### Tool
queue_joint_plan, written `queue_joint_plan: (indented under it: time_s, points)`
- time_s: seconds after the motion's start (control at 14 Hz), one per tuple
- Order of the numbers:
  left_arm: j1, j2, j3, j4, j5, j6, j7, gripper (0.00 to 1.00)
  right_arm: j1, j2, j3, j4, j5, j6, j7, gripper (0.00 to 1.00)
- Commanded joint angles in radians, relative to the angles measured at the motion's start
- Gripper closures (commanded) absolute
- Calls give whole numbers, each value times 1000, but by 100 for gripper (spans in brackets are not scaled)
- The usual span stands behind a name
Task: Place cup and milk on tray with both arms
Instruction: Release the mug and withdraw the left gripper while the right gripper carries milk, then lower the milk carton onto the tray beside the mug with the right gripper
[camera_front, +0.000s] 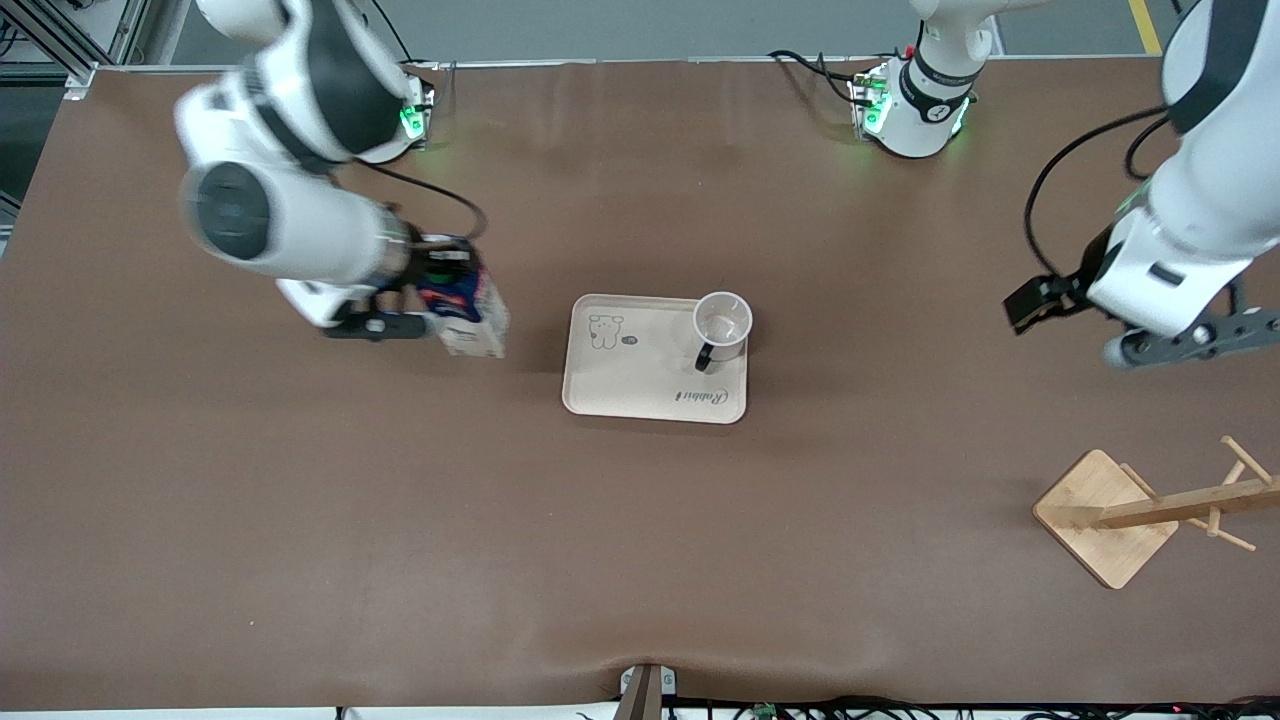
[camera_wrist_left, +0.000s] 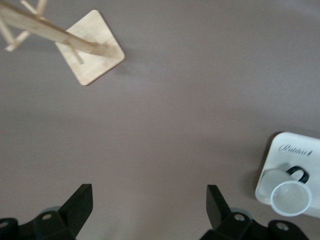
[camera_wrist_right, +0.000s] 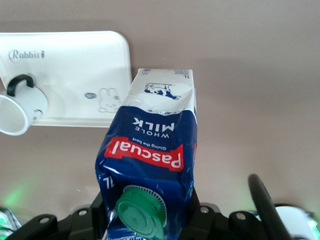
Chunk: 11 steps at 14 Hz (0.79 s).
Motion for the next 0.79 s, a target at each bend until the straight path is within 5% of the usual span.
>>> queue_joint_plan:
  time_s: [0.0, 0.21, 0.5, 0.71]
  points:
    - [36, -87, -7, -27, -1, -27, 93, 0, 58, 159, -15, 160, 61, -17, 120, 100]
    - [16, -118, 27, -35, -24, -50, 134, 0, 115, 234, -15, 177, 87, 79, 123, 100]
    - [-157, -182, 267, -92, -94, -47, 232, 0, 131, 327, -13, 235, 159, 119, 111, 100]
    - [-209, -206, 317, -119, -96, -38, 236, 0, 149, 354, -13, 239, 159, 115, 106, 100]
